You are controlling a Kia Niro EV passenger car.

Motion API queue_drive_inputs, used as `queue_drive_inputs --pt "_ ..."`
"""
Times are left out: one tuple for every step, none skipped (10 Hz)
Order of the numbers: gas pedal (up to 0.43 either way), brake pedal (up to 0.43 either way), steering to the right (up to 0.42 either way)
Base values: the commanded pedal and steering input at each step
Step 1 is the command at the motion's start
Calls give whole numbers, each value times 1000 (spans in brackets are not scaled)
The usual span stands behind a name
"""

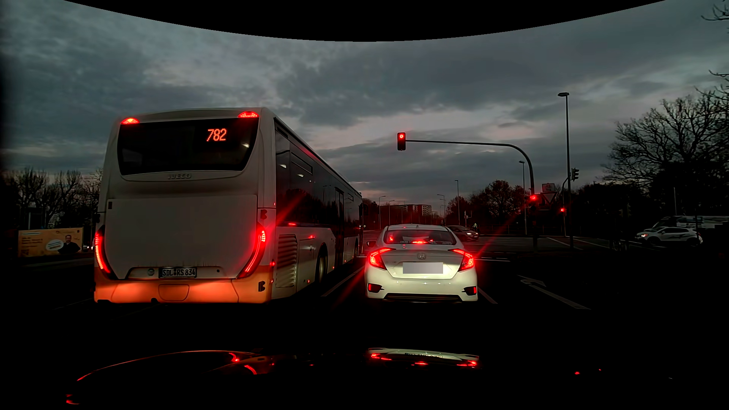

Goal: Follow the waypoints while adhering to traffic rules and regulations

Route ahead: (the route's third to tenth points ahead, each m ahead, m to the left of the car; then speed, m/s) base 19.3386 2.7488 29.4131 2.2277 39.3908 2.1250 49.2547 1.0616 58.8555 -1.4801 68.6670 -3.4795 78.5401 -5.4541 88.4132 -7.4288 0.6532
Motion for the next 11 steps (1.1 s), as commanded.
queue_drive_inputs --pt "0 67 59" --pt "0 67 58" --pt "0 67 56" --pt "0 67 55" --pt "0 67 53" --pt "0 67 51" --pt "0 67 48" --pt "0 61 46" --pt "0 61 44" --pt "0 61 43" --pt "0 61 42"
